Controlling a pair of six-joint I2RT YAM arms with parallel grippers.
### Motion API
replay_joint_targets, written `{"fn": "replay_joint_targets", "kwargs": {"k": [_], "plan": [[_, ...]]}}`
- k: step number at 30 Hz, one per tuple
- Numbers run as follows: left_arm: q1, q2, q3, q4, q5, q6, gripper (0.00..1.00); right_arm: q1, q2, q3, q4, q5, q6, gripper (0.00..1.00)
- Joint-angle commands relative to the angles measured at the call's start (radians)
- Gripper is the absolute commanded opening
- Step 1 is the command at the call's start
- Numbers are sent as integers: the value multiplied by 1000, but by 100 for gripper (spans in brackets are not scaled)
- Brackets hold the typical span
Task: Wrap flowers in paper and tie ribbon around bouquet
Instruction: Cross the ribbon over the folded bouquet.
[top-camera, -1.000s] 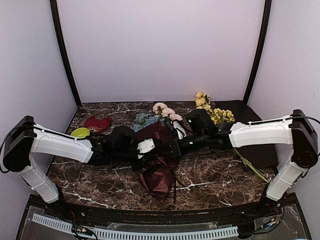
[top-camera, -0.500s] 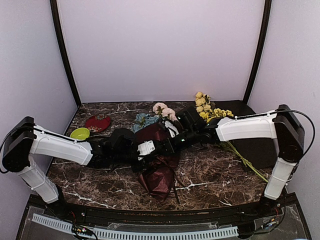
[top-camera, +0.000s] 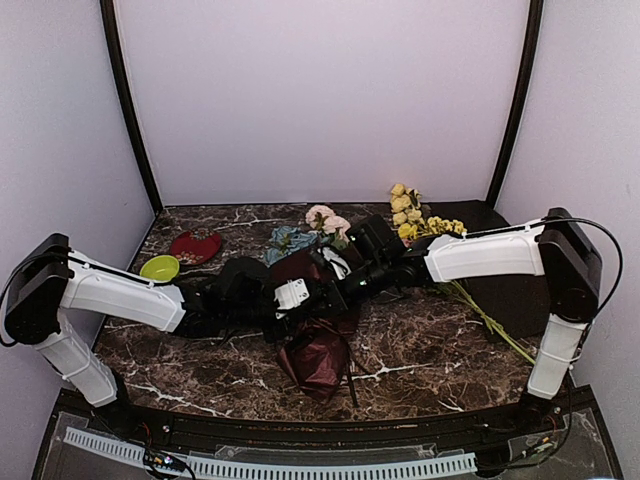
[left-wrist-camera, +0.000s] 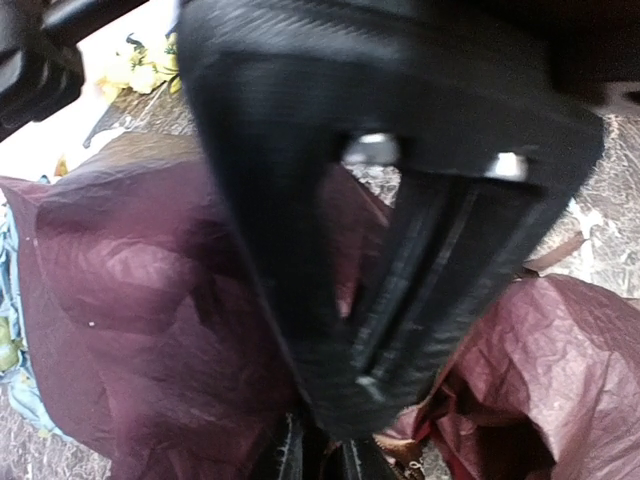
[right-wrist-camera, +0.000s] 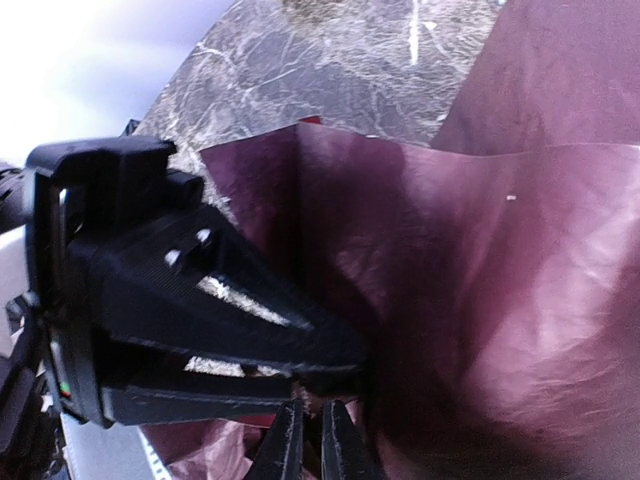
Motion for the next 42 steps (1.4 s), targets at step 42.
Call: {"fn": "replay_joint_targets", "kwargs": {"k": [42], "plan": [[-4,-1,-30,79,-19,-13,0,-95,-108,6,-12,-86,-51,25]]}}
